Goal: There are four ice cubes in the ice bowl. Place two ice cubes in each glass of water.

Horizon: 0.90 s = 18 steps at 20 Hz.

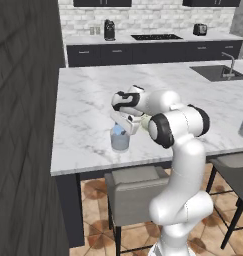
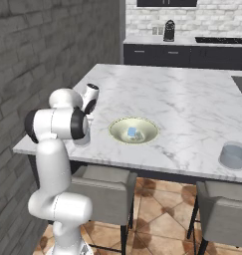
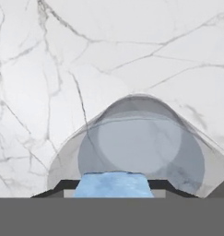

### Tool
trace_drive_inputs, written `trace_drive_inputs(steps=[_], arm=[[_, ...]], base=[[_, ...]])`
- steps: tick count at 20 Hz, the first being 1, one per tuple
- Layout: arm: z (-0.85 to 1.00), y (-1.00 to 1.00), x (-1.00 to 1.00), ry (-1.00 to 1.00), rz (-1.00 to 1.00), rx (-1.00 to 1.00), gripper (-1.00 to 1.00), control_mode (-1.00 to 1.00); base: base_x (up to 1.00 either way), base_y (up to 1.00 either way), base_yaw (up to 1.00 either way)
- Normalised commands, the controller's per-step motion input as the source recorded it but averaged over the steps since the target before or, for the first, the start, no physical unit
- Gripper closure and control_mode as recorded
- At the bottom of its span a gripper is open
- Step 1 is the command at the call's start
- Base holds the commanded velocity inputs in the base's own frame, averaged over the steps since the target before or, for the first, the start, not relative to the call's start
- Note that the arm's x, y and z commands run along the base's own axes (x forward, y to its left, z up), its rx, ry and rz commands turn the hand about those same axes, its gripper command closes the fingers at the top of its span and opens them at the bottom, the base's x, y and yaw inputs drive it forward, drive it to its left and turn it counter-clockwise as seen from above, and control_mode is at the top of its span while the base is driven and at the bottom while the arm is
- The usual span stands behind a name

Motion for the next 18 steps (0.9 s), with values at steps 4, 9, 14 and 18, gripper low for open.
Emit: trace_drive_inputs(steps=[4,9,14,18], arm=[[-0.14,0.00,0.14,0.02,-0.01,0.00,1.00,-1.00],[-0.11,0.00,0.07,0.02,-0.01,0.00,1.00,-1.00],[0.00,0.00,0.00,0.00,-0.01,0.01,-1.00,-1.00],[0.00,0.00,0.00,0.00,-0.01,0.01,-1.00,-1.00]], base=[[0.00,0.00,0.00],[0.00,0.00,0.00],[0.00,0.00,0.00],[0.00,0.00,0.00]])
